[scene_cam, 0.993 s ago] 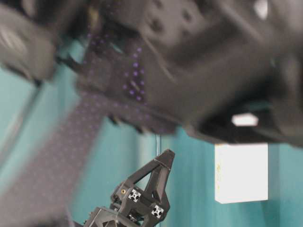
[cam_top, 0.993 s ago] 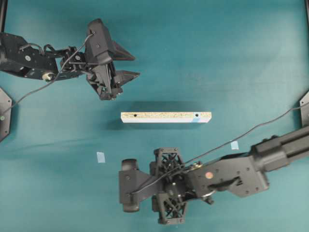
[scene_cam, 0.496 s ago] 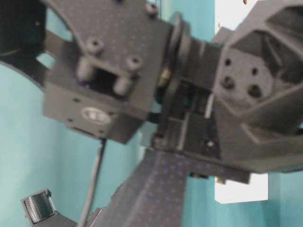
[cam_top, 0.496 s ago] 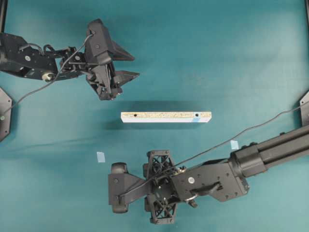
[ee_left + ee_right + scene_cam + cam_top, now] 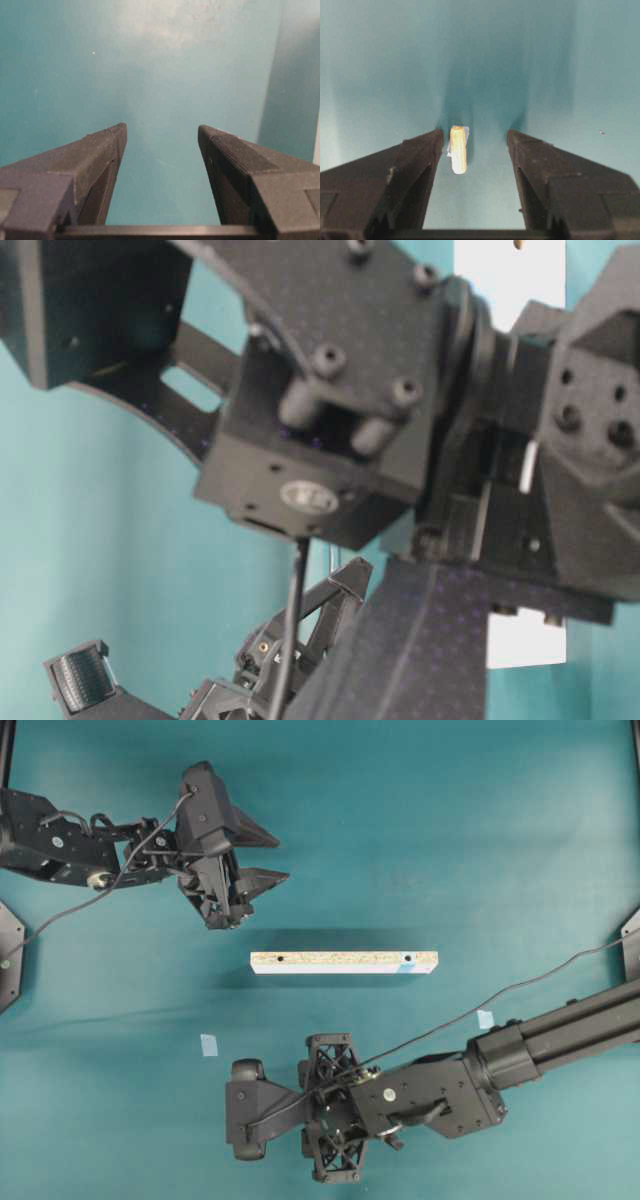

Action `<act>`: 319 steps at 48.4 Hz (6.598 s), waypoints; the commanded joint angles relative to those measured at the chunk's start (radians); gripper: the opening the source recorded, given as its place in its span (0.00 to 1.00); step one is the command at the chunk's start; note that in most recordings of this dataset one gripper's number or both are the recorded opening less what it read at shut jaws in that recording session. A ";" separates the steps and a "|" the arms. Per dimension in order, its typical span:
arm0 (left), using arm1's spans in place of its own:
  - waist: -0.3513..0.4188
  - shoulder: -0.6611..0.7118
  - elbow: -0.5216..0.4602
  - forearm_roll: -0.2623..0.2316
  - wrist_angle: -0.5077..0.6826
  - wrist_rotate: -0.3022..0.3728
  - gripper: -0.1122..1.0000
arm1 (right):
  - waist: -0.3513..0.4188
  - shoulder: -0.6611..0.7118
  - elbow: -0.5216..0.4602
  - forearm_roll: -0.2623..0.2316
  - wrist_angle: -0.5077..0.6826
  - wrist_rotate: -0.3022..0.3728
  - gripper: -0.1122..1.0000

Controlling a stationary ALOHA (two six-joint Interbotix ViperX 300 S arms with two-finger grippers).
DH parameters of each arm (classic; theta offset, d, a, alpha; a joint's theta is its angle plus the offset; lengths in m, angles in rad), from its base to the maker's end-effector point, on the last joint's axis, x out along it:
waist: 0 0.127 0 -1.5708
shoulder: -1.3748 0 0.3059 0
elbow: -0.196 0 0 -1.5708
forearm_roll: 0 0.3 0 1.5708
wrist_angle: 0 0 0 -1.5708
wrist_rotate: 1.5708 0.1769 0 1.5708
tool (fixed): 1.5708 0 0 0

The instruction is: Insert the rod into the hole on the wooden board.

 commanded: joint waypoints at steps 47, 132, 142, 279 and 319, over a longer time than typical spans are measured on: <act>-0.029 -0.017 -0.006 0.002 0.006 -0.005 0.75 | 0.005 -0.014 -0.035 -0.005 -0.014 -0.008 0.19; -0.120 -0.060 0.028 0.002 0.078 -0.002 0.75 | -0.360 -0.764 0.807 -0.328 -0.896 0.371 0.19; -0.126 -0.124 0.046 0.002 0.078 0.006 0.75 | -0.380 -0.795 0.839 -0.328 -0.925 0.364 0.19; -0.284 0.120 -0.077 0.000 0.118 0.051 0.62 | -0.437 -0.773 0.861 -0.365 -0.946 0.364 0.19; -0.268 0.153 -0.089 0.000 0.129 0.052 0.40 | -0.437 -0.773 0.865 -0.365 -0.946 0.367 0.19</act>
